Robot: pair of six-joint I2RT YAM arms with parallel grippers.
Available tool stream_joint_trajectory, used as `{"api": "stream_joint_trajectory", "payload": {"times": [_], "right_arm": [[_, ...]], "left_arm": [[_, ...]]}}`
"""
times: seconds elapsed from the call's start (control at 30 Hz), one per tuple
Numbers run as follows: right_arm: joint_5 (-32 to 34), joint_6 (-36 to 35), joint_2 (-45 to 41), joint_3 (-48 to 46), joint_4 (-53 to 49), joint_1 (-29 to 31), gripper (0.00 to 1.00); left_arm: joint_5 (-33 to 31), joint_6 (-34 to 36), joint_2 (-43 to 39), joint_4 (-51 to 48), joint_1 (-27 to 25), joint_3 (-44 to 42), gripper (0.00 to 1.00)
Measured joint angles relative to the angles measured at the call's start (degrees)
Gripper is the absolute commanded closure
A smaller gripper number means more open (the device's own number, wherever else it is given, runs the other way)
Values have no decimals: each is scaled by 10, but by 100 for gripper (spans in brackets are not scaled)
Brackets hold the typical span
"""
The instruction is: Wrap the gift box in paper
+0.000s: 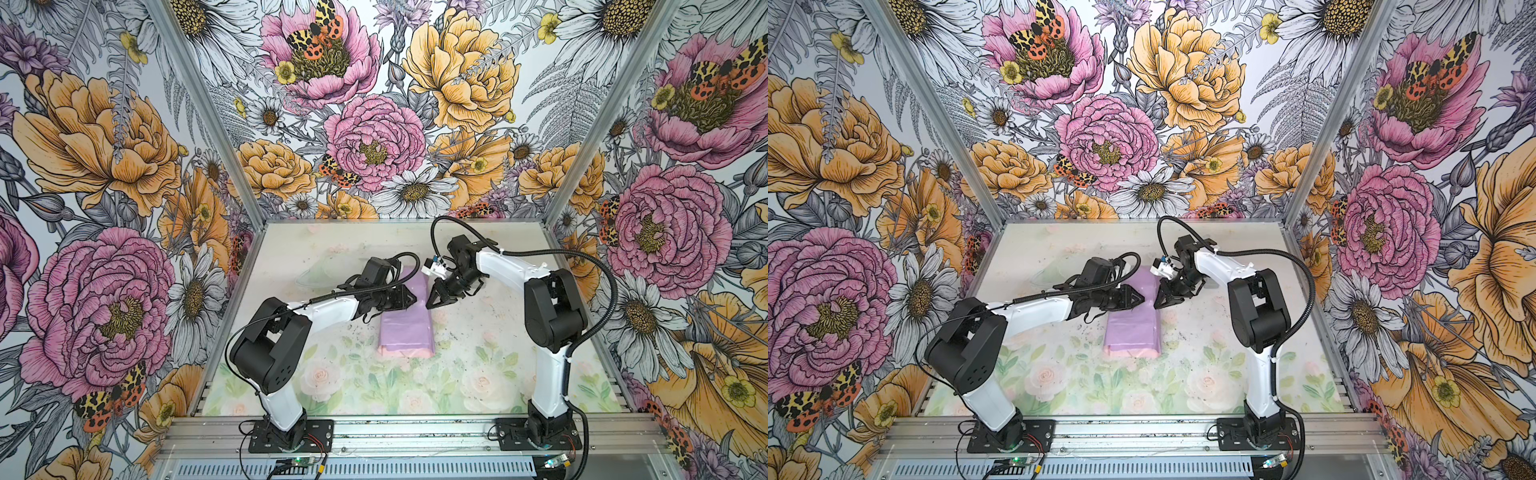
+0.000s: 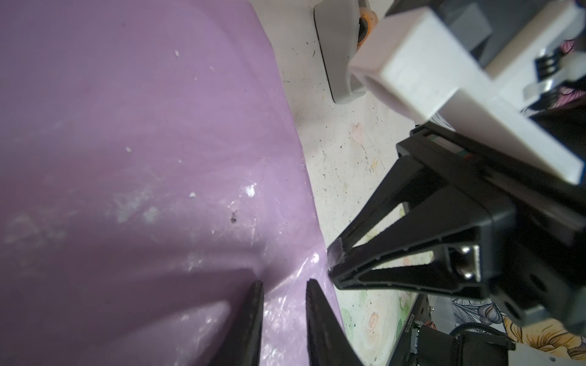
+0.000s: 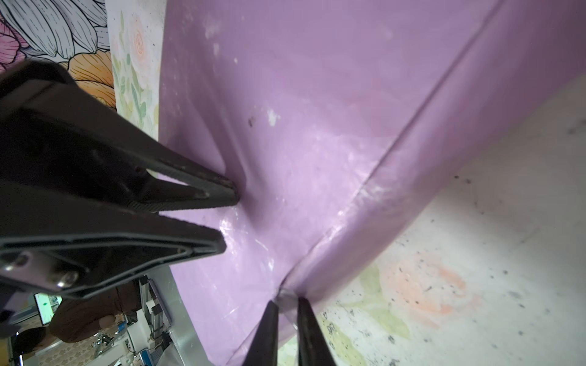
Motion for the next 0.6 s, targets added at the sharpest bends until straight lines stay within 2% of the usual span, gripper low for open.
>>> {"api": "stream_joint_trajectory", "payload": {"times": [0.23,0.6], "right_arm": [[4,10,8,14,3,0,74],[9,16,33,35,2,0,67]], "left_arm": [[0,0,0,-2,0,1,74],[-1,0,0,-2,0,1,74]]}}
